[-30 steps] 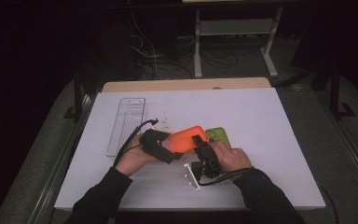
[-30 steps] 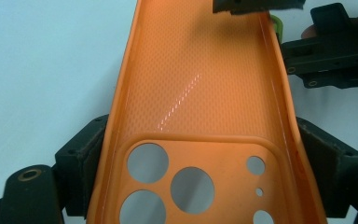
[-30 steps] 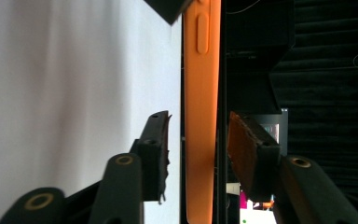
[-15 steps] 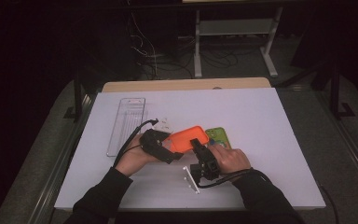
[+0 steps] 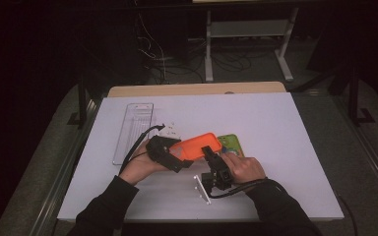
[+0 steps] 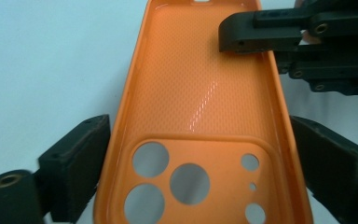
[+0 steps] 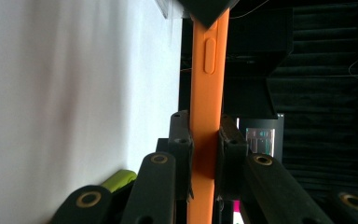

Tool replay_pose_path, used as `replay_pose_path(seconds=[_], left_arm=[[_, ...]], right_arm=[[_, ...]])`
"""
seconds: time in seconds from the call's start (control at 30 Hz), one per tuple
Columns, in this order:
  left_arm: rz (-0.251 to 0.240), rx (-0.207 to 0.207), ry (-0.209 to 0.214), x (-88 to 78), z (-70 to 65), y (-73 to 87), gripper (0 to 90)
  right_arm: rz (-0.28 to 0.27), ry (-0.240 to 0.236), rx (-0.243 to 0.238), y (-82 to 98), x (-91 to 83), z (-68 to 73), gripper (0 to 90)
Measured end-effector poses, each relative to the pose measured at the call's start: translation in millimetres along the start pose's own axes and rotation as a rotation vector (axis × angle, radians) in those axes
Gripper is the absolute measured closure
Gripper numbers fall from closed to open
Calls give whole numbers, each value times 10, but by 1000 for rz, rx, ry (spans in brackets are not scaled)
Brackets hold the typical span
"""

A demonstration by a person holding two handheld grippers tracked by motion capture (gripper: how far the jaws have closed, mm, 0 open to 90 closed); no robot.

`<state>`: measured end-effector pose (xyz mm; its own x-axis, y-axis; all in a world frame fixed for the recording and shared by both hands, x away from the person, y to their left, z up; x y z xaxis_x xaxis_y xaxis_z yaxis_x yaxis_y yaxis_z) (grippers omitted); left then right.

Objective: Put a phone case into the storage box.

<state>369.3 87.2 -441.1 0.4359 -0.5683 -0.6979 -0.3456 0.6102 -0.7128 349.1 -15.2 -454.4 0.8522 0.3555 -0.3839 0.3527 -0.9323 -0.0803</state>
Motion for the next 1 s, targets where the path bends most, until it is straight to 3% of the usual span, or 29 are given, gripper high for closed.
replay_pose_path(seconds=[0.23, 0.37, 0.4, 0.47, 0.5, 0.6, 0.77, 0.87, 0.9, 0.93, 1.0], left_arm=[[-20, -11, 0, -85, 79, 29, 0], [0, 24, -5, -134, 127, 88, 0], [-12, -3, -4, -131, 115, 83, 0], [6, 15, -8, -146, 146, 115, 0], [2, -8, -2, -140, 131, 117, 0], [15, 24, -14, -151, 171, 145, 0], [0, -6, -22, -153, 183, 134, 0], [6, 9, -25, -152, 196, 143, 0], [8, 2, -25, -149, 189, 146, 0], [7, 3, -27, -145, 190, 145, 0], [7, 3, -29, -144, 192, 145, 0]], right_arm=[[17, -2, 18, 85, -3, -15, 777], [23, 5, 36, 139, -6, -15, 777], [31, -13, 26, 155, -7, -8, 777], [32, -25, 37, 177, -8, -2, 777], [32, -33, 53, 185, -6, 6, 777], [32, -42, 76, 210, -7, 6, 777], [27, -51, 112, 243, -11, -17, 777], [11, -64, 136, 253, 1, -18, 777], [13, -76, 152, 263, 1, -14, 777], [18, -84, 219, 273, -7, 8, 777], [9, -95, 213, 294, 2, -13, 777]])
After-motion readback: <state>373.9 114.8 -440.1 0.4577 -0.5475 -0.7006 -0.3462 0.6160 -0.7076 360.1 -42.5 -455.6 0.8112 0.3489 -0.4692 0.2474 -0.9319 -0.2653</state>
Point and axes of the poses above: each handheld gripper's, and its own axes: x roughly forward along the jaws, y roughly out of its underside, z roughly to its left, the point moved 9 cm from there along x, roughly forward along the jaws, and after that the axes turned 11 degrees about -y, right-handed, at the moved point
